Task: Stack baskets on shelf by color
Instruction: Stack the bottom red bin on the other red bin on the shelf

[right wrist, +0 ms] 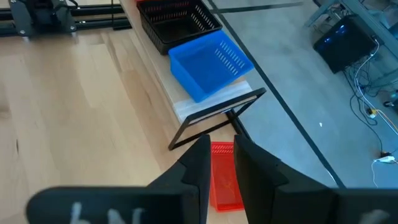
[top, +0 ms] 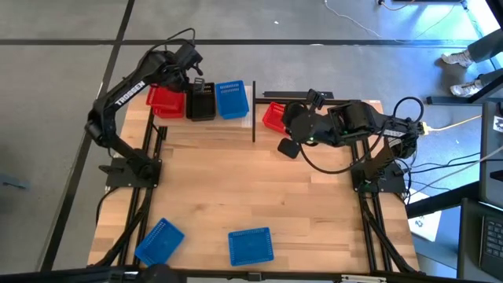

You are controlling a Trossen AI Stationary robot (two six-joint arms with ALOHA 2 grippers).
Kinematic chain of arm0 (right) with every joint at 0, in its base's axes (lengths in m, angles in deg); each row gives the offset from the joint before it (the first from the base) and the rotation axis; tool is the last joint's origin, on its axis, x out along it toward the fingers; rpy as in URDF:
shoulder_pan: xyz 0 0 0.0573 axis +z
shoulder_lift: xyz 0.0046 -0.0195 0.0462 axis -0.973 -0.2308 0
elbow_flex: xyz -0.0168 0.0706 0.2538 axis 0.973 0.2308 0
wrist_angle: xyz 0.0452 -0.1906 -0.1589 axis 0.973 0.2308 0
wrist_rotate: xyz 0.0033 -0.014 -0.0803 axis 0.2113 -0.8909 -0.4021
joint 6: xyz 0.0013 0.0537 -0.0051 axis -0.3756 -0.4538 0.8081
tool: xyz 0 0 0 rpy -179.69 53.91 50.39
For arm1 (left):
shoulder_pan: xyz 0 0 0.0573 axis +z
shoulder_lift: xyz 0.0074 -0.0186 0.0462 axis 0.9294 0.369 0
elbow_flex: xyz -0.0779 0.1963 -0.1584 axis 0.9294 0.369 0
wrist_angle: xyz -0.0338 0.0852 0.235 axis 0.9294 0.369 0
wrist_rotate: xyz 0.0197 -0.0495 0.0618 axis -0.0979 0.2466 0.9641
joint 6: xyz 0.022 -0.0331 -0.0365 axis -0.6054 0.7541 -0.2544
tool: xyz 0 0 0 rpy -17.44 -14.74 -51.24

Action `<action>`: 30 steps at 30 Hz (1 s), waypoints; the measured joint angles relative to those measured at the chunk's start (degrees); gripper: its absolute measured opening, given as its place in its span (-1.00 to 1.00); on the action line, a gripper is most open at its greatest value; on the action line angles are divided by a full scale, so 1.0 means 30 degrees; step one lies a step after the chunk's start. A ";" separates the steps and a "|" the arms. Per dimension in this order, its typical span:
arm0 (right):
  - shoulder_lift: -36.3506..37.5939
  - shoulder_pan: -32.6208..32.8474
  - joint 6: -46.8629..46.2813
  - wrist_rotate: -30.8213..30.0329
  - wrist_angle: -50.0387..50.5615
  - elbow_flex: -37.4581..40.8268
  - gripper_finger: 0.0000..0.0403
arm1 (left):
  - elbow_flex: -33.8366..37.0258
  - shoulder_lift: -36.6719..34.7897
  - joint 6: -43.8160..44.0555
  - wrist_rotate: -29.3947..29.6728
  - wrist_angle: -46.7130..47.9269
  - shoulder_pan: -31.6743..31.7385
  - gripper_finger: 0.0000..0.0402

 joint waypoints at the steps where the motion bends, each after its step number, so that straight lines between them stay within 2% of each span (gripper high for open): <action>1: 0.0000 0.0000 0.0006 0.0000 0.0002 0.0000 -0.66 | 0.0000 0.0083 0.0008 -0.0003 -0.0007 0.0000 -1.00; 18: 0.0000 0.0000 0.0089 0.0022 0.0024 0.0000 -0.66 | 0.0000 0.0258 -0.0008 0.0390 0.0327 0.0000 -0.69; 30: 0.0000 0.0000 0.0089 0.0022 0.0031 0.0000 -0.66 | 0.0000 0.0258 -0.0305 0.0618 0.0503 0.0000 -0.70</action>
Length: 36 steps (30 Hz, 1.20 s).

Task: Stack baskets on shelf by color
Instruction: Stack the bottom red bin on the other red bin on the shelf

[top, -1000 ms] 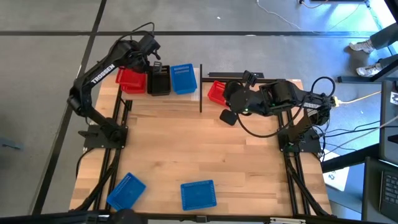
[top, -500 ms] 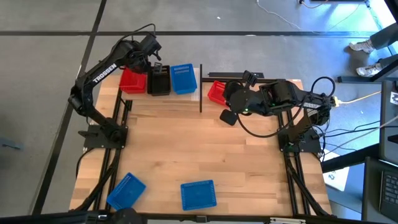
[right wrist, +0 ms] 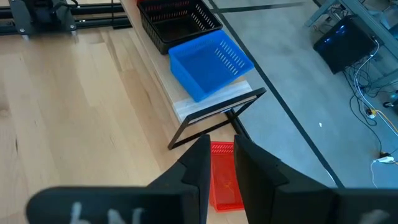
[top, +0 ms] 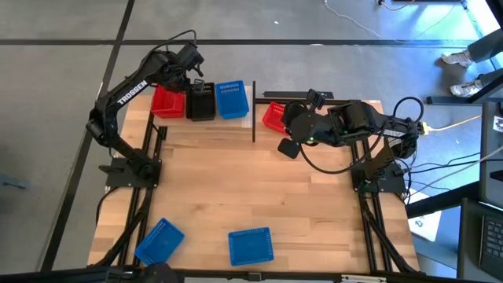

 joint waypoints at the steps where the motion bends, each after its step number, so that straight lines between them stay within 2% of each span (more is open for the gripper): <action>1: 0.0000 0.0000 0.0000 0.0000 0.0000 0.0000 -0.66 | 0.0000 0.0000 -0.0222 -0.0011 0.0007 0.0000 -0.70; 10: 0.0000 0.0000 0.0000 0.0000 0.0000 0.0000 -0.66 | 0.0000 0.0000 -0.0692 0.0089 0.0078 0.0000 -0.72; 22: 0.0000 0.0000 0.0000 0.0000 0.0000 0.0000 -0.66 | 0.0000 0.0000 -0.0683 0.0114 0.0393 0.0000 -0.96; 36: 0.0000 0.0000 0.0000 0.0000 0.0007 0.0000 -0.66 | 0.0000 -0.0007 -0.0170 0.0158 0.0976 0.0546 -0.73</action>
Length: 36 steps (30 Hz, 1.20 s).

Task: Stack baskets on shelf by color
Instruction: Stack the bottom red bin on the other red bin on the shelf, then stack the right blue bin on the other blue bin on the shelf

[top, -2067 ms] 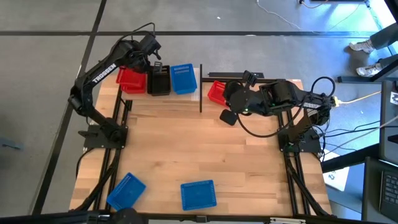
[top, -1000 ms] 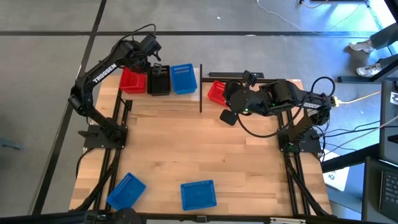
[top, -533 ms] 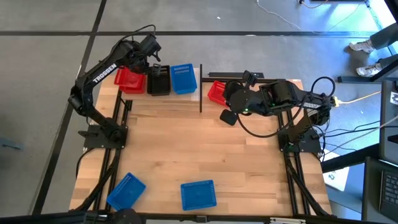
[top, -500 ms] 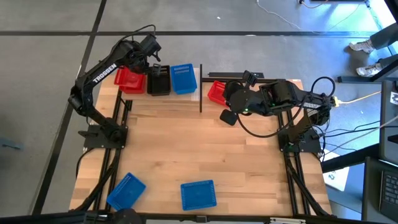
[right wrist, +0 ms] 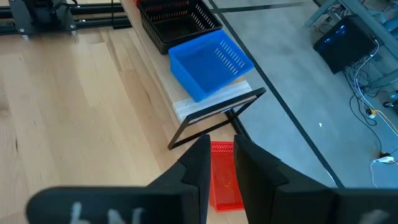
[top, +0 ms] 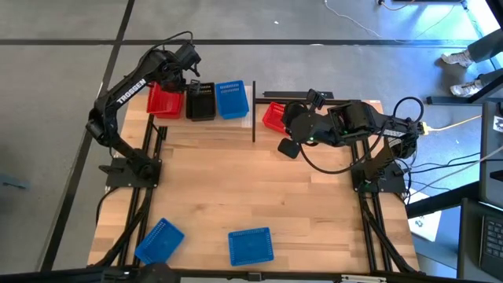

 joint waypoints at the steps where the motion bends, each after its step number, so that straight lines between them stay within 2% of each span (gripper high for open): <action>1: 0.0000 0.0000 0.0000 0.0000 0.0000 0.0000 -0.66 | 0.0000 0.0000 -0.0007 -0.0007 -0.0007 -0.0014 -0.73; 8: 0.0000 0.0000 0.0066 0.0000 0.0000 0.0000 -0.66 | 0.0000 -0.0254 -0.0091 -0.1835 -0.0029 -0.0015 -0.73; 14: 0.0000 0.0000 0.0410 0.0000 0.0022 0.0000 -0.66 | -0.0142 -0.0680 -0.0563 -0.2103 0.0005 -0.0041 -0.74; 18: 0.0011 0.0000 0.0516 0.0013 0.0171 0.0000 -0.66 | -0.1280 -0.1557 -0.2400 -0.2476 -0.0044 -0.0864 -0.74; 23: 0.0160 -0.0105 0.0218 0.1292 0.1456 0.0000 -0.66 | -0.2298 -0.3015 -0.3570 -0.3749 -0.0333 -0.3327 -0.73; 28: 0.0302 -0.0376 -0.0799 0.1608 0.3192 0.0049 -0.66 | -0.2147 -0.4368 -0.3375 -0.3767 -0.0532 -0.6632 -0.73; 32: 0.1568 -0.0684 -0.1039 0.3092 0.3033 0.0547 -0.66 | -0.1887 -0.4721 -0.2124 -0.3760 -0.0560 -0.9608 -0.74; 36: 0.3526 -0.0911 -0.2521 0.3073 0.2985 0.2183 -0.66 | -0.1610 -0.4728 -0.1284 -0.3240 -0.0642 -1.2130 -0.73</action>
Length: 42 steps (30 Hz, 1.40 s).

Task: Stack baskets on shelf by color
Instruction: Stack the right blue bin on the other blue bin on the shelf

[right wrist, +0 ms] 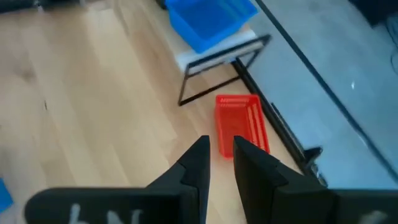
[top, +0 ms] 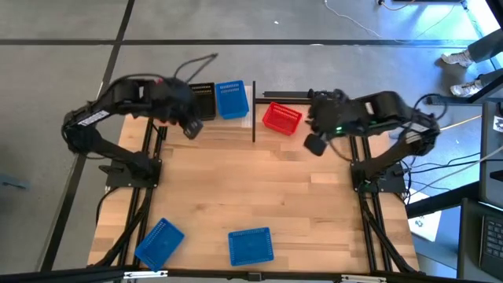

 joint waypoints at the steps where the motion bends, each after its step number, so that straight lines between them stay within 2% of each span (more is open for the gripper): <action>1: 0.0656 -0.0086 -0.0529 -0.0017 -0.0010 0.0651 -0.66 | 0.0090 0.0004 0.0116 0.0178 -0.0070 -0.0581 -0.73; 4: 0.2647 -0.0138 -0.1404 0.0633 0.0041 0.3105 -0.66 | 0.0637 -0.0015 0.0067 0.0326 -0.0453 -0.2116 -0.74; 9: 0.5114 0.0194 -0.1012 0.5469 -0.1233 0.7875 -0.66 | 0.1745 0.0007 -0.0056 0.0306 -0.2036 -0.4136 -0.74; 15: 0.6136 0.1683 0.2049 1.1513 -0.8370 1.2602 -0.66 | 0.2448 0.0007 0.0529 -0.0318 -0.2468 -0.6500 -0.74; 18: 0.5926 0.2362 0.3170 1.3089 -1.2325 1.4190 -0.66 | 0.2916 0.0007 0.1365 -0.0607 -0.3188 -0.7826 -0.74; 21: 0.5221 0.2907 0.3504 1.3240 -1.4280 1.5063 -0.66 | 0.3624 0.0012 0.1914 -0.0612 -0.4538 -0.9139 -0.73; 26: 0.3556 0.4050 0.3957 1.2308 -1.4920 1.5208 -0.66 | 0.4469 0.0007 0.3398 -0.0397 -0.5563 -1.1214 -0.74; 31: 0.1418 0.5584 0.3782 1.1971 -1.6467 1.4550 -0.66 | 0.5959 0.0007 0.4563 -0.0293 -0.7268 -1.3009 -0.74; 36: -0.0795 0.6780 0.2338 1.1882 -1.8786 1.3811 -0.66 | 0.7241 0.0007 0.4807 -0.0272 -0.9090 -1.5033 -0.73; 42: -0.3762 0.7947 0.2848 0.9647 -1.9140 1.2086 -0.66 | 0.8448 0.0011 0.4938 0.0747 -1.0926 -1.7295 -0.75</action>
